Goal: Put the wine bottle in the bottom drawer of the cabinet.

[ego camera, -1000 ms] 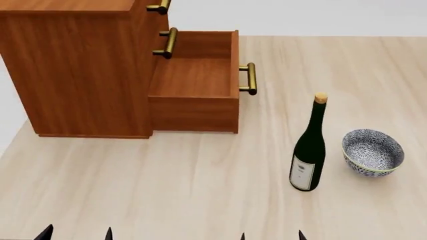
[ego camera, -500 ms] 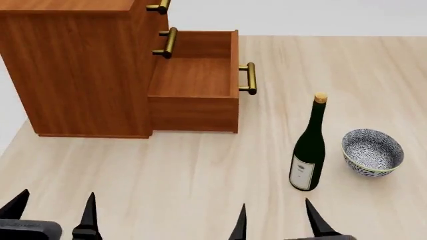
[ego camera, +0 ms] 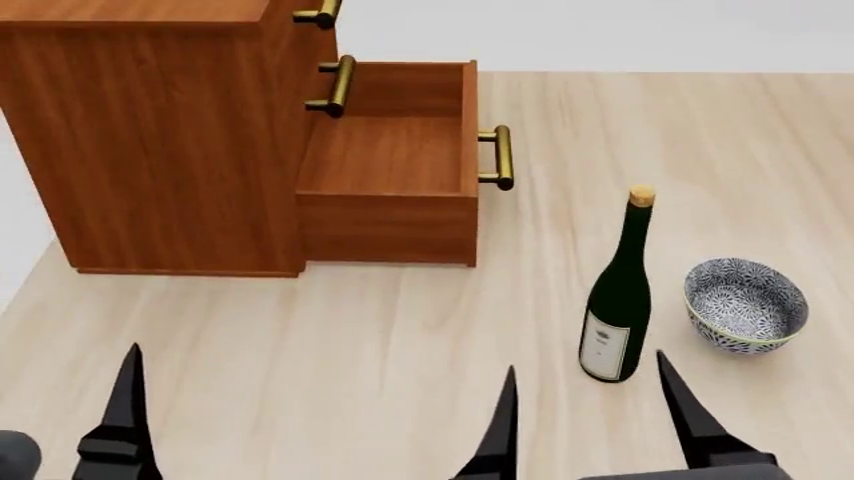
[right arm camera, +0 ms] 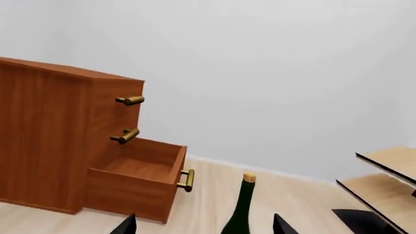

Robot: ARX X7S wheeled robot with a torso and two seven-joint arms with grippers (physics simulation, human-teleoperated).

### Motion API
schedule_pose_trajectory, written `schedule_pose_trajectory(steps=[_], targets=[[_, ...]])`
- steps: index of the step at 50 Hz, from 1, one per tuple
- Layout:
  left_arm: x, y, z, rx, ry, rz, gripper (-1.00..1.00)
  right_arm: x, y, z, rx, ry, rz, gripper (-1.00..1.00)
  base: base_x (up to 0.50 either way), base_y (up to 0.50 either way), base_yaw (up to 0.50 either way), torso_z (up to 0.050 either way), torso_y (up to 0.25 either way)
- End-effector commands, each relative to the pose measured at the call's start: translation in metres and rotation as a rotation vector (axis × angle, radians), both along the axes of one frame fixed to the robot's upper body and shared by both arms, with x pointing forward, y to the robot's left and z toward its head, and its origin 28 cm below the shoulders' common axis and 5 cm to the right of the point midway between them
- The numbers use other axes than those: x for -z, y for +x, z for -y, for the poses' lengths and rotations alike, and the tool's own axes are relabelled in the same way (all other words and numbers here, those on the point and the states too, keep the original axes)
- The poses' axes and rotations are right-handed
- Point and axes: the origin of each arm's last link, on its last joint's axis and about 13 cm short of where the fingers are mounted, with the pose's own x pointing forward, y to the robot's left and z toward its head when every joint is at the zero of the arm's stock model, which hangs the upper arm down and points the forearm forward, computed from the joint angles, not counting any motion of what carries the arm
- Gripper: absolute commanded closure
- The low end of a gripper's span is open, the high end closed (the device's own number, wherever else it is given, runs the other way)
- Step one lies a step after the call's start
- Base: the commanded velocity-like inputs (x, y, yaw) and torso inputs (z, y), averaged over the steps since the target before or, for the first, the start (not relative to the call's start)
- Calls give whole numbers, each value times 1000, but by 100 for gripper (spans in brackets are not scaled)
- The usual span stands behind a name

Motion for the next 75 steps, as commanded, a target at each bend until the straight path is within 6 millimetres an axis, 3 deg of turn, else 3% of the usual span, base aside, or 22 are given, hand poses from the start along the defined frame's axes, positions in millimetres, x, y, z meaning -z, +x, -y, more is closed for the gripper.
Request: schedule_pose_trajectory(steps=[1,23,75], targets=[[-10,-10,-1,-15,17,21,-100,-8,-10,1,4,-13,22,-100,0,0,0,0,0],[-36,-33,5,0,19,99,-100,-25,-20,0,6,-26,65,-100,0,0,0,0,0],[-40,-41,2,-16,6,151,-100,-28,-21,-1,-1,6,92,-100,0,0,0,0,0]])
